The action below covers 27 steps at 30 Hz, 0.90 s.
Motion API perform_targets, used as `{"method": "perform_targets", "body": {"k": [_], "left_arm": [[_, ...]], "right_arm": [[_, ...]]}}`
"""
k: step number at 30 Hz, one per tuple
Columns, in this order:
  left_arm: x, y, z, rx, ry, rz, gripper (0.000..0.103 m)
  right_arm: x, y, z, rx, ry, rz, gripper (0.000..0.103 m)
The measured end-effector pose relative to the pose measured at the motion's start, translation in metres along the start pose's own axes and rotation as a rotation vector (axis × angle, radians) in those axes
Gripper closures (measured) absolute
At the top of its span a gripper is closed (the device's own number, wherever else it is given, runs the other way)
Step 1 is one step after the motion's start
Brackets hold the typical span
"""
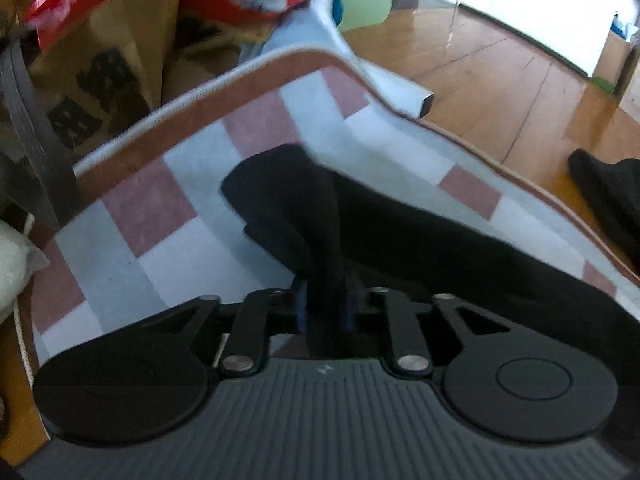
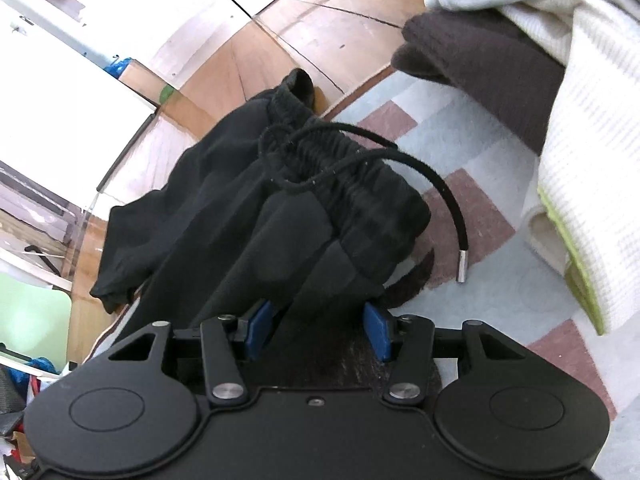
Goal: Fold clothes
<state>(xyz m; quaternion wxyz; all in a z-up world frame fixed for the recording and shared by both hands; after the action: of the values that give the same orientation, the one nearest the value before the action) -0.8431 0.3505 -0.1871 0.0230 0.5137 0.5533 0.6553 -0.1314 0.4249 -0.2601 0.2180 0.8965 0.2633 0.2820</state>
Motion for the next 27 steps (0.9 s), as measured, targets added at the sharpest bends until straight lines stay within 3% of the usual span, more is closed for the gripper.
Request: {"method": "perform_targets", "body": {"k": [3, 5, 8, 10, 14, 18, 23, 27], "left_arm": [[0.015, 0.038, 0.026, -0.059, -0.014, 0.066, 0.06], [0.025, 0.068, 0.052, -0.104, -0.026, 0.116, 0.045], [0.028, 0.103, 0.111, -0.178, -0.131, 0.152, 0.039], [0.017, 0.121, 0.163, -0.278, -0.226, 0.126, 0.037], [-0.032, 0.159, 0.277, -0.589, -0.384, 0.0, 0.037], [-0.107, 0.192, 0.352, -0.78, -0.541, -0.105, 0.037], [-0.169, 0.191, 0.365, -0.785, -0.722, -0.155, 0.037], [-0.184, 0.186, 0.357, -0.787, -0.747, -0.207, 0.037]], "right_arm": [[0.003, 0.007, -0.002, 0.017, -0.022, 0.015, 0.046], [0.006, 0.011, -0.005, 0.036, -0.052, 0.025, 0.044], [0.012, 0.012, -0.008, 0.001, -0.052, 0.039, 0.043], [0.017, 0.017, -0.008, -0.081, -0.014, 0.071, 0.043], [0.024, 0.028, -0.01, -0.234, 0.145, 0.121, 0.043], [0.023, 0.026, -0.015, -0.249, 0.195, 0.087, 0.046], [0.017, 0.022, -0.004, -0.149, -0.005, 0.067, 0.046], [0.012, 0.002, 0.007, -0.102, -0.154, 0.047, 0.046]]}}
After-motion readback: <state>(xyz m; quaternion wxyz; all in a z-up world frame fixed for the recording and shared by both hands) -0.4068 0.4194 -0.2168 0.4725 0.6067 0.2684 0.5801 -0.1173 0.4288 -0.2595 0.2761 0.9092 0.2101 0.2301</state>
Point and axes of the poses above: each gripper's, at about its wrist camera, not at the fingertips, and y roughly against the way its jaws point, z to its right, x to its top, the point moved 8 cm from there along -y, roughly the way its jaws point, and after that the axes turned 14 degrees about x, right-handed, at the moved point
